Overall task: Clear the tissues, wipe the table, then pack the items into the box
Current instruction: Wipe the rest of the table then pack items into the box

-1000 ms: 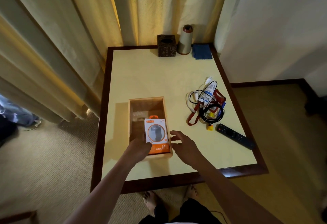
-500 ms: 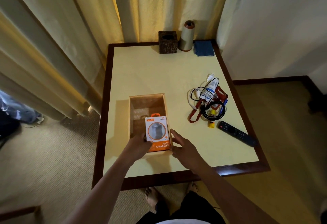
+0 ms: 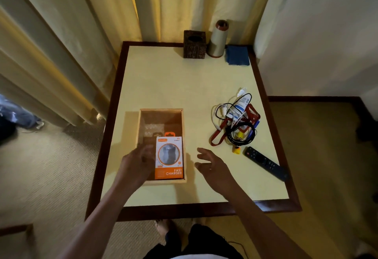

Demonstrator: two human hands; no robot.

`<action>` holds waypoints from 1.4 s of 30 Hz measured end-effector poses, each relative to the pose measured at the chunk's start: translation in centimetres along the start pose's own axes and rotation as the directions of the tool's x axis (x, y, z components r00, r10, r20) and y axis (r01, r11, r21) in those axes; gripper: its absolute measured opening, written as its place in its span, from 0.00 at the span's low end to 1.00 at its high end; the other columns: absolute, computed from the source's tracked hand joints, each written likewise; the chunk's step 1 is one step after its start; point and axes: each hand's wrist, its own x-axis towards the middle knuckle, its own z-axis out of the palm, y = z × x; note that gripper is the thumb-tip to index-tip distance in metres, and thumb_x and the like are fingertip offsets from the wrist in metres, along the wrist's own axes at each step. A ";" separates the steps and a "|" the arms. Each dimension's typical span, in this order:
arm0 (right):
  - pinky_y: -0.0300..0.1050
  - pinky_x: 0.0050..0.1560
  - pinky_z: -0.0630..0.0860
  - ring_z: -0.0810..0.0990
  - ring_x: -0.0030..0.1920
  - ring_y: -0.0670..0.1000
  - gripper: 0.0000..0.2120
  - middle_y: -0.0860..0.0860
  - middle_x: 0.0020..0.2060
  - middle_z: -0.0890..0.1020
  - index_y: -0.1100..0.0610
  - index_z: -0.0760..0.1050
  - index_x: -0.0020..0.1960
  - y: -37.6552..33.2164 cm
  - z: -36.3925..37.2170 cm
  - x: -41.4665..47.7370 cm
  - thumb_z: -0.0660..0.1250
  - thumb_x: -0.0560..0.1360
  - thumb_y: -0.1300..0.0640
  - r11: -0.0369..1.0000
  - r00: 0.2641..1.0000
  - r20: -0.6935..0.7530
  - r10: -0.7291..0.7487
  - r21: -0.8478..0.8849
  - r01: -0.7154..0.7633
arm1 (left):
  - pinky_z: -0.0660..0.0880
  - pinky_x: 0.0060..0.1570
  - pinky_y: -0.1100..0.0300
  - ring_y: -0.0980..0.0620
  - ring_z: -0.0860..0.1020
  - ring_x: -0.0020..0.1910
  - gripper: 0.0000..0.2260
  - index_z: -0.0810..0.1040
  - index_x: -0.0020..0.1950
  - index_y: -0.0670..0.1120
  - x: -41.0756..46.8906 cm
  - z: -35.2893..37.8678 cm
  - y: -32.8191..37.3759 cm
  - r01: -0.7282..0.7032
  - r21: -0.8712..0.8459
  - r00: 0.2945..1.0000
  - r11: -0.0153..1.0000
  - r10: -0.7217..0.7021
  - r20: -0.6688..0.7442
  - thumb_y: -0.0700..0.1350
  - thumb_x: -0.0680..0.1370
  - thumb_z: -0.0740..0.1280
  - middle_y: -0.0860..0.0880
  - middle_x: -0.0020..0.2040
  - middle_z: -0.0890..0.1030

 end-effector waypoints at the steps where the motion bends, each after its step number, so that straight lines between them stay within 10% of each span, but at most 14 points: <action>1: 0.27 0.44 0.74 0.83 0.51 0.40 0.19 0.43 0.60 0.81 0.46 0.74 0.70 0.1 -1.6 0.6 0.70 0.80 0.56 1.000 0.999 -0.044 -0.011 0.002 0.011 | 0.75 0.43 0.60 0.52 0.82 0.48 0.14 0.82 0.60 0.53 0.2 -0.2 0.3 -0.004 -0.017 0.997 1.000 0.003 -0.082 0.39 0.77 0.68 0.53 0.51 0.85; 10: 0.46 0.49 0.77 0.82 0.51 0.47 0.07 0.44 0.52 0.83 0.47 0.80 0.59 3.9 -16.9 5.5 0.66 0.81 0.53 0.972 0.946 -0.323 0.008 -0.220 -0.083 | 0.73 0.49 0.52 0.43 0.81 0.51 0.18 0.76 0.70 0.49 2.9 1.5 -2.3 0.143 -0.008 0.940 0.990 -0.139 -0.312 0.43 0.80 0.70 0.42 0.60 0.81; 18: 0.50 0.46 0.80 0.82 0.50 0.56 0.30 0.53 0.51 0.81 0.53 0.78 0.61 13.4 -19.3 5.9 0.83 0.63 0.48 0.818 0.983 -0.120 0.141 -0.545 -0.183 | 0.77 0.45 0.49 0.43 0.81 0.53 0.16 0.75 0.71 0.58 2.7 3.1 -2.6 0.239 -0.191 0.889 0.952 -0.293 -0.350 0.47 0.83 0.66 0.48 0.59 0.81; 24: 0.48 0.45 0.76 0.80 0.52 0.58 0.25 0.54 0.52 0.78 0.53 0.75 0.63 14.7 -19.0 5.1 0.79 0.69 0.50 0.774 0.996 -0.082 0.033 -0.628 -0.078 | 0.73 0.46 0.53 0.44 0.82 0.50 0.15 0.78 0.69 0.58 2.6 3.7 -3.1 0.210 -0.214 0.880 0.954 -0.280 -0.384 0.47 0.83 0.67 0.47 0.53 0.83; 34: 0.49 0.52 0.76 0.81 0.55 0.48 0.26 0.40 0.52 0.79 0.48 0.67 0.61 1.3 -19.3 1.7 0.79 0.71 0.53 0.988 0.986 -0.160 -0.044 -0.154 0.020 | 0.73 0.49 0.52 0.48 0.80 0.51 0.15 0.80 0.68 0.59 2.8 3.0 -3.6 0.238 -0.301 0.889 0.924 -0.332 -0.315 0.48 0.82 0.69 0.50 0.54 0.83; 42: 0.42 0.56 0.80 0.80 0.54 0.40 0.39 0.38 0.53 0.77 0.41 0.60 0.74 -13.0 -12.1 2.6 0.79 0.71 0.46 0.916 0.902 -0.163 -0.400 -0.052 0.397 | 0.69 0.37 0.56 0.51 0.75 0.36 0.16 0.83 0.57 0.65 3.2 1.3 -5.1 0.227 -0.541 0.947 0.810 -0.312 -0.070 0.42 0.81 0.70 0.47 0.51 0.82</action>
